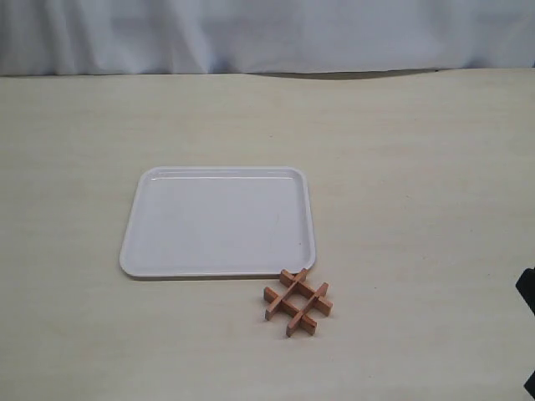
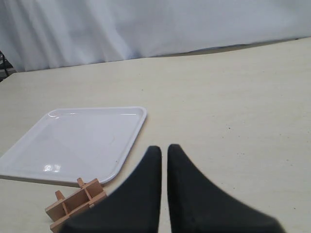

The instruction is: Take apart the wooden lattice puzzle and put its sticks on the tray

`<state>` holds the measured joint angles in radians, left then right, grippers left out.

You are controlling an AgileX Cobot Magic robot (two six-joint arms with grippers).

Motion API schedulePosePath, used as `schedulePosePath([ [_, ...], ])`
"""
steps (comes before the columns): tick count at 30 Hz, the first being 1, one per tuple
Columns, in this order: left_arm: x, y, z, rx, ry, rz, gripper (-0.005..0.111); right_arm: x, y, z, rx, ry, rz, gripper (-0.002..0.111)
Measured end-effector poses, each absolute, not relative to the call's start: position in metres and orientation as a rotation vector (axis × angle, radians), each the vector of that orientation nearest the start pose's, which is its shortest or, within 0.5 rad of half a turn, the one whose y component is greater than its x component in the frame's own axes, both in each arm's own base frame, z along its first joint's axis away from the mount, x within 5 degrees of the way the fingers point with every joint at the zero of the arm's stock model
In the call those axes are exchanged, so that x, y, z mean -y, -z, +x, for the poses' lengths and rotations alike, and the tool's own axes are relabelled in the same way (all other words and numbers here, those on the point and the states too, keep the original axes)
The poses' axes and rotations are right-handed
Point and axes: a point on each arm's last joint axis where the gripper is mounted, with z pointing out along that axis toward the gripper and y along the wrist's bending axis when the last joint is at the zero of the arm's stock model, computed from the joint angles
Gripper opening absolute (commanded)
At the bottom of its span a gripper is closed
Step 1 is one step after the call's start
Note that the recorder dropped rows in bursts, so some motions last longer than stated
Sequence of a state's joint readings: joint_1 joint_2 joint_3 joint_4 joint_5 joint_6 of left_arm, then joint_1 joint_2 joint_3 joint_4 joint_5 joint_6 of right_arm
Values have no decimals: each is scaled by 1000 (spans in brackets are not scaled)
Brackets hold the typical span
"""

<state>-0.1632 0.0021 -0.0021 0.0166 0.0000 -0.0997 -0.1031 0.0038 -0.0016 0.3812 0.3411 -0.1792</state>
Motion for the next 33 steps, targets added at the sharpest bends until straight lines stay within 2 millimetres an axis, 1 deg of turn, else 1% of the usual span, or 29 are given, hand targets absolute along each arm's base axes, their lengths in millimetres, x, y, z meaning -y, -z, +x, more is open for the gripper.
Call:
schedulePosePath([
  [4,9,-226,53,-1345,210,56,0,-6,-185,54,-1798,-169,168,4],
  [11,9,-236,51,-1231,226,47,0,-6,-185,54,-1798,-169,168,4],
  [13,9,-239,50,-1206,276,12,0,-6,-185,54,-1798,-169,168,4],
  [17,8,-241,49,-1177,458,-109,0,-6,-185,54,-1798,-169,168,4],
  [21,8,-248,46,-1096,525,-136,0,-6,-185,54,-1798,-169,168,4],
  [23,8,-255,45,-1105,532,-143,0,-6,-185,54,-1798,-169,168,4],
  [26,8,-276,45,-1132,525,-146,0,-6,-185,54,-1798,-169,168,4],
  [28,9,-289,50,-1172,517,-149,0,-6,-185,54,-1798,-169,168,4],
  [29,10,-297,56,-1207,510,-151,0,-6,-185,54,-1798,-169,168,4],
  [31,12,-305,67,-1264,486,-141,0,-6,-185,54,-1798,-169,168,4],
  [33,15,-314,84,-1339,454,-126,0,-6,-185,54,-1798,-169,168,4],
])
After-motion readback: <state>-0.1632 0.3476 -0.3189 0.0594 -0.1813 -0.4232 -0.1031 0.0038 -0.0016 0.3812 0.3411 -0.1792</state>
